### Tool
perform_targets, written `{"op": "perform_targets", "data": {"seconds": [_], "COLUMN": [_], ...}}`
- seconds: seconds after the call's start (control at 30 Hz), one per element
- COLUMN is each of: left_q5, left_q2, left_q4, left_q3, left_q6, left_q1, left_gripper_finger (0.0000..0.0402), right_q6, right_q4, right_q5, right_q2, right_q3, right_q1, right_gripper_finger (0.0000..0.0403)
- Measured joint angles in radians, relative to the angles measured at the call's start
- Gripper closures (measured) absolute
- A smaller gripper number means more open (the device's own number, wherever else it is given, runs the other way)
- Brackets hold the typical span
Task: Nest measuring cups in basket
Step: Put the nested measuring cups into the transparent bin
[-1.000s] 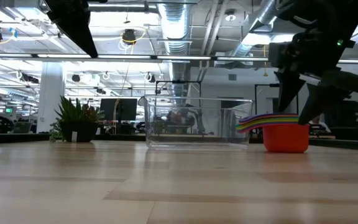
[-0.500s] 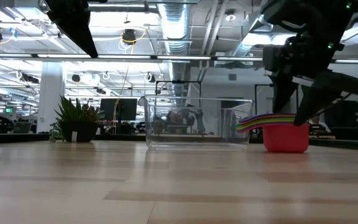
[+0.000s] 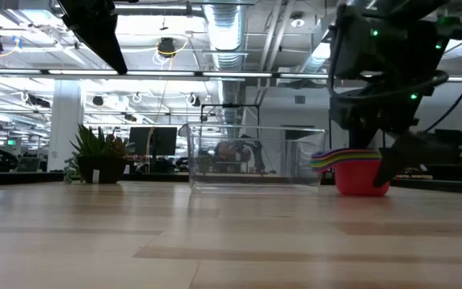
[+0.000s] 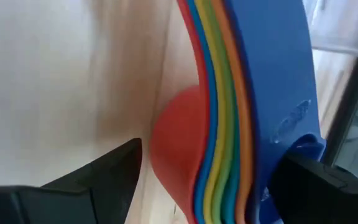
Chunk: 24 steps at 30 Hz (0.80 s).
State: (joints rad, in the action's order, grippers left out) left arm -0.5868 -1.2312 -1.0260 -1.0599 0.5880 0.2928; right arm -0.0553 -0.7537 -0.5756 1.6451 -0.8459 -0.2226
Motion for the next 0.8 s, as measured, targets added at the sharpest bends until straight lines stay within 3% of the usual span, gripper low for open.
{"op": "perform_targets", "data": {"seconds": [0.33,0.8], "left_q5": [0.0,0.033], "left_q2": [0.0,0.0], "left_q4": [0.0,0.0], "left_q3": [0.0,0.0], "left_q6": [0.0,0.005], "left_q1": [0.0,0.0], "left_gripper_finger": [0.0402,0.0401], "right_q6": [-0.039,-0.18], "right_q4": [0.011,0.015], "right_q5": [-0.006,0.0], "right_q2": [0.044,0.024], "right_q3": [-0.036,-0.036], "right_q1": [0.002,0.002], "right_gripper_finger": [0.0076,0.0165]}}
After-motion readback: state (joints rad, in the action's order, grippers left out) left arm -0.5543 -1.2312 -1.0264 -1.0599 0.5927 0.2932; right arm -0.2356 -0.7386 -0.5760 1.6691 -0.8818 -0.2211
